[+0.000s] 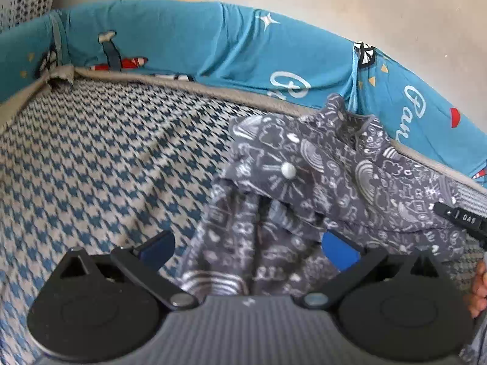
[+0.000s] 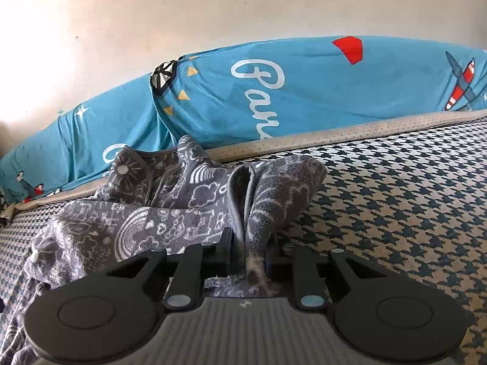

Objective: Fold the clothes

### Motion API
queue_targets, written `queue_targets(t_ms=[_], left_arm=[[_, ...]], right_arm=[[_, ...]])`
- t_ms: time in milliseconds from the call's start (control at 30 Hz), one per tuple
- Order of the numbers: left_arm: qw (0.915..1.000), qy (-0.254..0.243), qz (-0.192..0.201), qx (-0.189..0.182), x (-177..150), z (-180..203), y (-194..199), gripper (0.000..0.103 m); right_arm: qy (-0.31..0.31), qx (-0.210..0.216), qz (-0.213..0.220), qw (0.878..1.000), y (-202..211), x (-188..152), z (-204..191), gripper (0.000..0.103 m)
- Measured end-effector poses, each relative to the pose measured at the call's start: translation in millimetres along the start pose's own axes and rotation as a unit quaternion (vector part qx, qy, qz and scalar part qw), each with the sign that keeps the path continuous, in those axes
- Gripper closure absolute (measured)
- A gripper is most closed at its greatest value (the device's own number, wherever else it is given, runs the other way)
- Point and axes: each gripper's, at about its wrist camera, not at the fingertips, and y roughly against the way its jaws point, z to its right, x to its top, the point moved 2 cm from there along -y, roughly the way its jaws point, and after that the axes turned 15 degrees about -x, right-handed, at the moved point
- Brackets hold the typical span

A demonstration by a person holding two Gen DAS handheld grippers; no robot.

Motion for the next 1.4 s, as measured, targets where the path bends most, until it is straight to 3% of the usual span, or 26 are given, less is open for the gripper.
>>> queue_targets(t_ms=[233,533,933,1133,1400], left_arm=[[0.9999,-0.001,0.013,0.010,6.7,-7.2,11.8,0.000],[0.9983,0.029,0.048,0.018,13.4,-27.0,38.3,0.000],[0.9898,0.101,0.094,0.036,20.9,-66.3,72.0,0.000],[0.9867,0.122,0.104,0.030,23.5,-74.3,78.9,0.000],[0.9841,0.137,0.110,0.028,23.7,-73.5,78.6,0.000]], right_arm=[[0.019,-0.024,0.013,0.999,10.9,13.1,-20.8,0.086],[0.066,0.013,0.063,0.996,45.6,24.0,-93.0,0.086],[0.162,0.067,0.095,0.980,55.1,-8.2,-238.2,0.087],[0.189,0.068,0.086,0.976,34.9,-30.2,-276.6,0.090],[0.196,0.088,0.072,0.974,18.1,-49.1,-285.7,0.086]])
